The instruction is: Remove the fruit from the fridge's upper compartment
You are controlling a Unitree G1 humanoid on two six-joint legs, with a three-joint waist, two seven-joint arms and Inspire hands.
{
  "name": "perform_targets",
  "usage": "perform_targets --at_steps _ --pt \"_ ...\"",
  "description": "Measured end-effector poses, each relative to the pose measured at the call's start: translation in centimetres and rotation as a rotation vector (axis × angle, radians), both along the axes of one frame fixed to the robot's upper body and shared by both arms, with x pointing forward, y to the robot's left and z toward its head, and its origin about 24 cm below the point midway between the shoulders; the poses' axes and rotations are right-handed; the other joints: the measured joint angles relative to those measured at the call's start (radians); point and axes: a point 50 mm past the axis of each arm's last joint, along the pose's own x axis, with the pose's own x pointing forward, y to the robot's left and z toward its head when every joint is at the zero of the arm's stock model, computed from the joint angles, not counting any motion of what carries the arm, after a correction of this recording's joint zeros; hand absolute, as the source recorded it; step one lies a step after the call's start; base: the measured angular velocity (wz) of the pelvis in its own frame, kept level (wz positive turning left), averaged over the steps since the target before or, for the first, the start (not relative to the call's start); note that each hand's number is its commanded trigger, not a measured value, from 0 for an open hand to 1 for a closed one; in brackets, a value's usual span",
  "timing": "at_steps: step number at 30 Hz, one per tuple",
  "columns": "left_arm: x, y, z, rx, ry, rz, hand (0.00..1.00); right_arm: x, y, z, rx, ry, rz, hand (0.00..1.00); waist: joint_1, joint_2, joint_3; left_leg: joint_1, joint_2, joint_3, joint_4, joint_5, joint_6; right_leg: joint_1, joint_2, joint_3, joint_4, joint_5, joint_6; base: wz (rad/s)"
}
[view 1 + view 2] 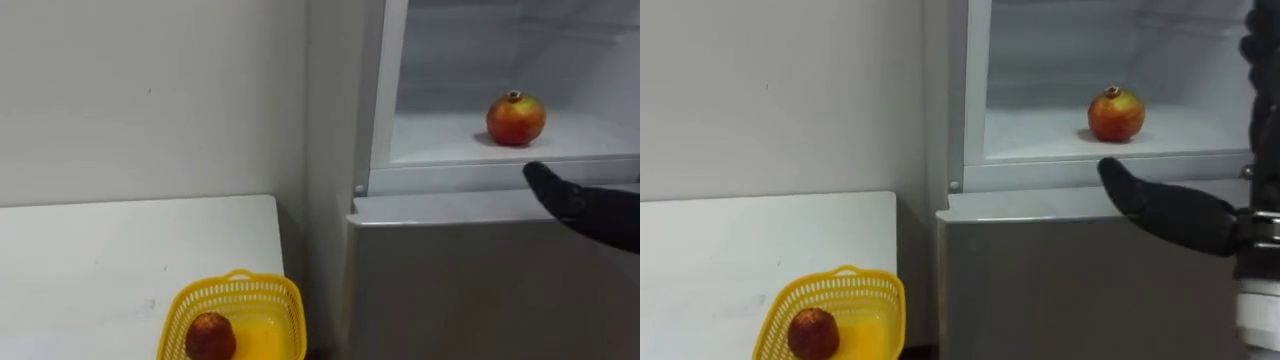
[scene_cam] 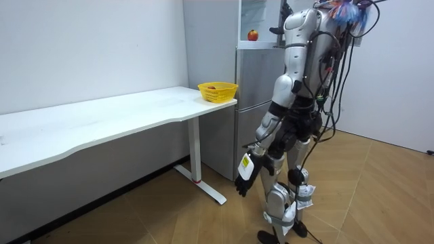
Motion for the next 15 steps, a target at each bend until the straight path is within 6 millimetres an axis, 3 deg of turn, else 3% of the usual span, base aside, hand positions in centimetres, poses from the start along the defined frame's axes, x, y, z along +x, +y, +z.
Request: perform_targets --at_steps 5,9,11,15 --pt "0.0 0.1 0.0 -0.001 -0.005 0.009 0.00 0.8 -1.9 -1.5 0.104 0.065 -0.040 0.00 0.001 -0.024 0.0062 -0.008 -0.001 -0.006 -0.002 0.000 0.000 -0.001 0.000 -0.004 -0.002 0.000 0.000 0.01" --pt "0.1 0.3 0.2 0.001 -0.018 0.012 0.00 1.8 -3.3 -1.6 0.155 0.093 -0.044 0.00 0.002 -0.026 0.0047 -0.010 -0.003 -0.016 -0.002 0.000 0.000 0.000 0.000 -0.007 -0.014 0.003 0.003 0.06" --pt "0.3 0.5 0.3 0.008 -0.028 0.001 0.00 2.8 -4.5 -1.4 0.157 0.125 -0.076 0.00 0.006 -0.027 0.0000 -0.018 -0.007 -0.025 -0.001 0.000 0.000 -0.004 -0.003 -0.015 -0.013 0.003 0.004 0.10" --pt "0.2 1.1 0.6 0.017 -0.037 0.021 0.00 3.8 -5.3 -0.9 0.215 0.140 -0.070 0.00 0.012 -0.041 -0.0036 -0.018 -0.010 -0.036 -0.001 0.002 -0.001 -0.001 -0.004 -0.030 -0.013 0.002 0.004 0.08"
